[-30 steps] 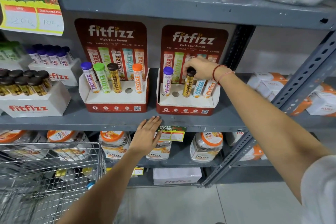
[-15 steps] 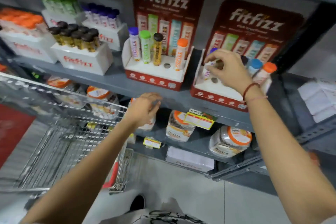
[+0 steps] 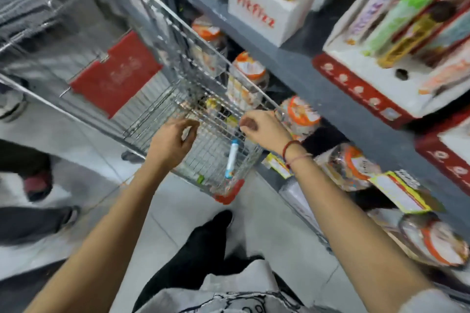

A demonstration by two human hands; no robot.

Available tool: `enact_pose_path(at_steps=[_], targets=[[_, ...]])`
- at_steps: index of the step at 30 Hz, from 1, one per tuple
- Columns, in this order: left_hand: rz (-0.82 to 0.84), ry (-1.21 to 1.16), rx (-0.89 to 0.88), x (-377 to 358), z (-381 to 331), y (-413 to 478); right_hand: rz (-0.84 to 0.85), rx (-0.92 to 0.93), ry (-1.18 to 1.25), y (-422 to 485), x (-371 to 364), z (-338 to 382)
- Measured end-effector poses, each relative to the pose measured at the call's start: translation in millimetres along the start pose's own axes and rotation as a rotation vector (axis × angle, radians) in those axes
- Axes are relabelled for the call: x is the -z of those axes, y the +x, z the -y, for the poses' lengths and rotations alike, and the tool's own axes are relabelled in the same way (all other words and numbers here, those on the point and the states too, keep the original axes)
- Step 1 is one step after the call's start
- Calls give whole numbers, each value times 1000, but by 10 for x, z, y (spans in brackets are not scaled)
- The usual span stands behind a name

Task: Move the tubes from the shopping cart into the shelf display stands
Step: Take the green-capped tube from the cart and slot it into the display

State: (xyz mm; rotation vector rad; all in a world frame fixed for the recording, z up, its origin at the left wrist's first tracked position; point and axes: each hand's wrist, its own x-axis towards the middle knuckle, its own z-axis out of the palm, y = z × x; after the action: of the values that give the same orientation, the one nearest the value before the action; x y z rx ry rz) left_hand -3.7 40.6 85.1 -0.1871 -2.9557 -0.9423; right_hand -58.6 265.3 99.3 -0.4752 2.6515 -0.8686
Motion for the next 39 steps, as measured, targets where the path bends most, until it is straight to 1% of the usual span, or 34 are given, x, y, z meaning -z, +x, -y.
enact_pose_path(at_steps=[4, 7, 11, 13, 15, 17, 19, 22, 25, 28, 31, 33, 36, 39], targets=[[-18, 40, 111, -86, 388, -144, 201, -107, -19, 344, -696, -50], [-29, 89, 128, -145, 654, -168, 363, -167, -48, 532, -1237, -121], [-67, 164, 142, -220, 888, -136, 511, -251, -80, 730, -1921, -232], [-84, 199, 136, -266, 937, -131, 563, -255, -105, 811, -2244, -291], [-109, 223, 125, -305, 959, -129, 600, -222, -120, 913, -2537, -326], [-130, 232, 115, -325, 961, -122, 593, -195, -137, 1030, -2748, -307], [-154, 227, 105, -335, 958, -114, 528, -206, -104, 1186, -2902, -278], [-172, 225, 120, -333, 922, -122, 418, -162, -19, 1407, -3048, -208], [-194, 225, 129, -340, 909, -128, 444, -139, 59, 1510, -3182, -176], [-206, 212, 128, -349, 915, -126, 490, -123, 40, 1508, -3273, -196], [-220, 219, 130, -352, 907, -125, 515, -112, 33, 1478, -3182, -200], [-232, 224, 118, -350, 894, -125, 486, -113, 37, 1475, -3043, -214], [-246, 242, 115, -342, 881, -130, 426, -185, 100, 1444, -2749, -280], [-245, 244, 128, -342, 878, -139, 411, -252, 126, 1382, -2429, -345]])
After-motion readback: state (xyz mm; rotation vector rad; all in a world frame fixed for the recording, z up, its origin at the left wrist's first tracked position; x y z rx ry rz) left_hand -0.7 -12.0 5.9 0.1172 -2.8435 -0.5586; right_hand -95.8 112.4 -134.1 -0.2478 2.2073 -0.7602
